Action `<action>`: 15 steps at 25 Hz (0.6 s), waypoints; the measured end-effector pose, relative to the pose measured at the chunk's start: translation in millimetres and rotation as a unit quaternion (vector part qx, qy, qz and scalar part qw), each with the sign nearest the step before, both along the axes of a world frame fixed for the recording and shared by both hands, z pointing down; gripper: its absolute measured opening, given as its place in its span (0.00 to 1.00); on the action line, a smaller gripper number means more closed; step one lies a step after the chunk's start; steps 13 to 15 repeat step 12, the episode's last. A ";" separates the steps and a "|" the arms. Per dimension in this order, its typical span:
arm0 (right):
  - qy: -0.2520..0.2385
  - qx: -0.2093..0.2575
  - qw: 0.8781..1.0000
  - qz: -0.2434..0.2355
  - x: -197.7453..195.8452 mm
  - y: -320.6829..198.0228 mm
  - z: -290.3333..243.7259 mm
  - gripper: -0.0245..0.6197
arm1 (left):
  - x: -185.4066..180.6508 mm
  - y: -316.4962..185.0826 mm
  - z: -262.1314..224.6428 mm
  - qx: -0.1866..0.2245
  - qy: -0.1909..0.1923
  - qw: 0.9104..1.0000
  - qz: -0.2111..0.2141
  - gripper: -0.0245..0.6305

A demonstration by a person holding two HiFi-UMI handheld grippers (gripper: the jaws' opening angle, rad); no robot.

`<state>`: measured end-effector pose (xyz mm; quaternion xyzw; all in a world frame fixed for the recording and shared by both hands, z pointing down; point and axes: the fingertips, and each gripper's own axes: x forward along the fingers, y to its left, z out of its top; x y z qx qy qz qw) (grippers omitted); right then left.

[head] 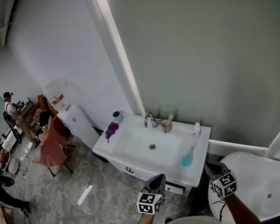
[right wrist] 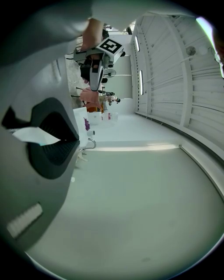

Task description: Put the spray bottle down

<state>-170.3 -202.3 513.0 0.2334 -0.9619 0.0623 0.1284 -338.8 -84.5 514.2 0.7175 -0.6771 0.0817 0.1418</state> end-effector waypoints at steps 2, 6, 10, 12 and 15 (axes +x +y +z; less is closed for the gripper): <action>-0.001 0.002 1.000 0.000 -1.4 -2.0 0.2 0.05 | -1.7 -0.4 1.6 0.000 0.000 1.000 -0.001 0.05; -0.002 0.003 1.000 0.000 -3.9 -3.3 -0.8 0.05 | -3.8 0.5 1.5 0.001 0.000 1.000 -0.001 0.05; -0.006 0.001 1.000 -0.001 -7.4 -3.5 2.1 0.05 | -5.5 1.6 3.8 -0.001 0.001 1.000 -0.003 0.05; -0.008 -0.001 1.000 -0.001 -8.5 -3.0 4.4 0.05 | -5.4 3.9 5.4 -0.003 0.003 1.000 -0.005 0.05; -0.008 -0.001 1.000 -0.001 -8.5 -3.0 4.4 0.05 | -5.4 3.9 5.4 -0.003 0.003 1.000 -0.005 0.05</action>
